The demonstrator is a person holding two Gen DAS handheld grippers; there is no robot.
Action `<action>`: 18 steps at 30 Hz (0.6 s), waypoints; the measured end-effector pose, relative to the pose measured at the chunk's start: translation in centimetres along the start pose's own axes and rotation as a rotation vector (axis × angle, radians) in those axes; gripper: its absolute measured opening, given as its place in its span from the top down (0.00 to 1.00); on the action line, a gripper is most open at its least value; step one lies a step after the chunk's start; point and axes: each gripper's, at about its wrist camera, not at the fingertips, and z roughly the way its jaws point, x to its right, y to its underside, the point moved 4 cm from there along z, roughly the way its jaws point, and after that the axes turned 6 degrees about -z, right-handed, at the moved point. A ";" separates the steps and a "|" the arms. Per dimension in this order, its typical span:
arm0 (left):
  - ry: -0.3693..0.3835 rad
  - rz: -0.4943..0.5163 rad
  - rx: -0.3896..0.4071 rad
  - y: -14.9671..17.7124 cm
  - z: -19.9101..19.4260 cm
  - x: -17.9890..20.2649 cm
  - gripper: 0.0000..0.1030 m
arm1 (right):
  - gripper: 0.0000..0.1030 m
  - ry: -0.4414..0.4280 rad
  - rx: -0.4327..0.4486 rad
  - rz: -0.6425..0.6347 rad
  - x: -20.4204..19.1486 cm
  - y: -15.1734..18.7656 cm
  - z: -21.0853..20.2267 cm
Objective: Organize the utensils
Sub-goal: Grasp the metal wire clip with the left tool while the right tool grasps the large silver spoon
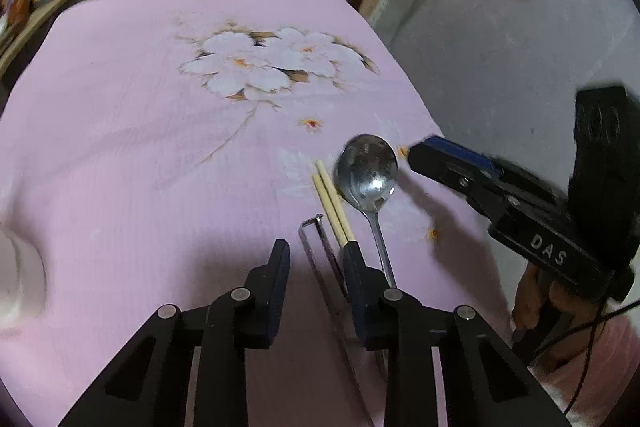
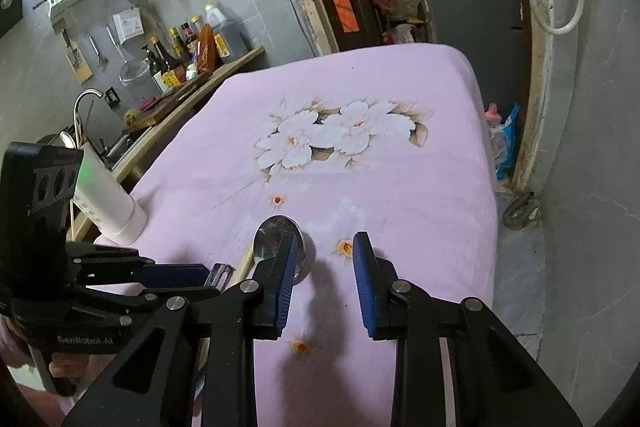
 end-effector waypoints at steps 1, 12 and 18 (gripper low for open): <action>-0.006 0.023 -0.010 -0.1 0.1 0.3 0.75 | 0.75 -0.006 -0.006 -0.002 -0.1 0.0 0.2; 0.038 -0.042 -0.062 -0.9 0.4 -0.2 0.85 | 0.85 -0.094 -0.091 -0.043 -1.0 0.0 2.2; 0.048 -0.050 -0.069 -0.8 0.0 -1.0 0.86 | 0.96 -0.125 -0.118 0.021 -0.6 0.3 2.6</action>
